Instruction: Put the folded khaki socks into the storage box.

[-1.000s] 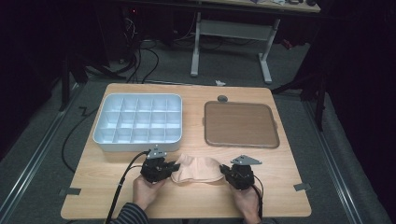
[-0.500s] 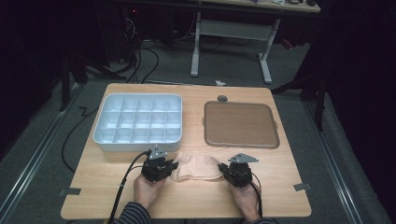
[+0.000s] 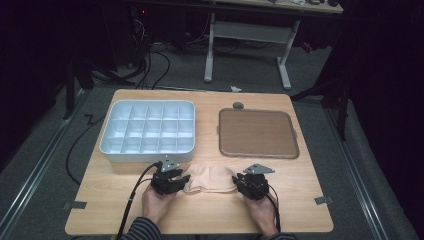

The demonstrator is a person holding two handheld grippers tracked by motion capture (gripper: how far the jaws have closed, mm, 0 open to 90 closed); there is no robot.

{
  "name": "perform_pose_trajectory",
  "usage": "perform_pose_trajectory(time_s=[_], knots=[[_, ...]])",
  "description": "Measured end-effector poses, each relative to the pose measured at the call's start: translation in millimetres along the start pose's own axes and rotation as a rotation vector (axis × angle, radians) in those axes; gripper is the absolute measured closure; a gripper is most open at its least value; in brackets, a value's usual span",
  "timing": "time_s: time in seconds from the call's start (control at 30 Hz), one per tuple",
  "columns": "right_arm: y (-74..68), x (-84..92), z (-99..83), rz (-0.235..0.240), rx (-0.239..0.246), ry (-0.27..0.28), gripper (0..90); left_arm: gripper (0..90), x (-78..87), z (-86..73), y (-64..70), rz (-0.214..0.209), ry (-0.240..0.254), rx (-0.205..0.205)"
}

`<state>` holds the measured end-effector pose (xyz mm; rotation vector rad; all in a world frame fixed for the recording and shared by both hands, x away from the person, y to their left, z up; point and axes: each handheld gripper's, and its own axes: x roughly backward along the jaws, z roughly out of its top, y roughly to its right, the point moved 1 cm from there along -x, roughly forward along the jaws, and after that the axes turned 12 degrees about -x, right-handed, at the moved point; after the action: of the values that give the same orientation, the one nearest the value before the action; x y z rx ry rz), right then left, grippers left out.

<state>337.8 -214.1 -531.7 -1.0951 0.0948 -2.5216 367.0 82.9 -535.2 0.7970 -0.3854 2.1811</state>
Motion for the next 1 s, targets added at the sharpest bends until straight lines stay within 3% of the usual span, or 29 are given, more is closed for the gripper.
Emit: perform_pose_trajectory(time_s=[0.13,0.33,0.47,0.57,0.63,0.8,1.0], knots=[[2.9,6.2,1.6,0.014,-0.043,0.034,58.1,49.5,2.3,-5.8,-3.1,-0.007,0.000,0.034],[1.7,21.9,-0.3,0.018,-0.065,0.072,52.5,46.4,1.9,-7.4,-1.2,0.007,0.008,0.004],[-1.8,32.0,0.0,0.008,-0.057,0.135,66.2,45.1,0.9,-9.0,0.0,0.014,0.023,-0.008],[-7.6,36.0,1.5,0.051,-0.053,0.149,76.1,42.1,1.3,-9.4,0.0,-0.001,0.026,-0.007],[-17.2,35.8,3.8,0.081,-0.021,0.147,80.5,40.7,1.3,-9.3,1.5,0.005,0.021,-0.016],[-41.1,17.7,7.0,0.143,0.025,0.098,86.1,38.6,1.0,-9.1,3.0,0.008,0.022,-0.007],[-66.1,-12.6,3.3,0.167,0.081,0.025,88.5,39.2,1.5,-9.4,4.6,0.007,0.029,0.015]])
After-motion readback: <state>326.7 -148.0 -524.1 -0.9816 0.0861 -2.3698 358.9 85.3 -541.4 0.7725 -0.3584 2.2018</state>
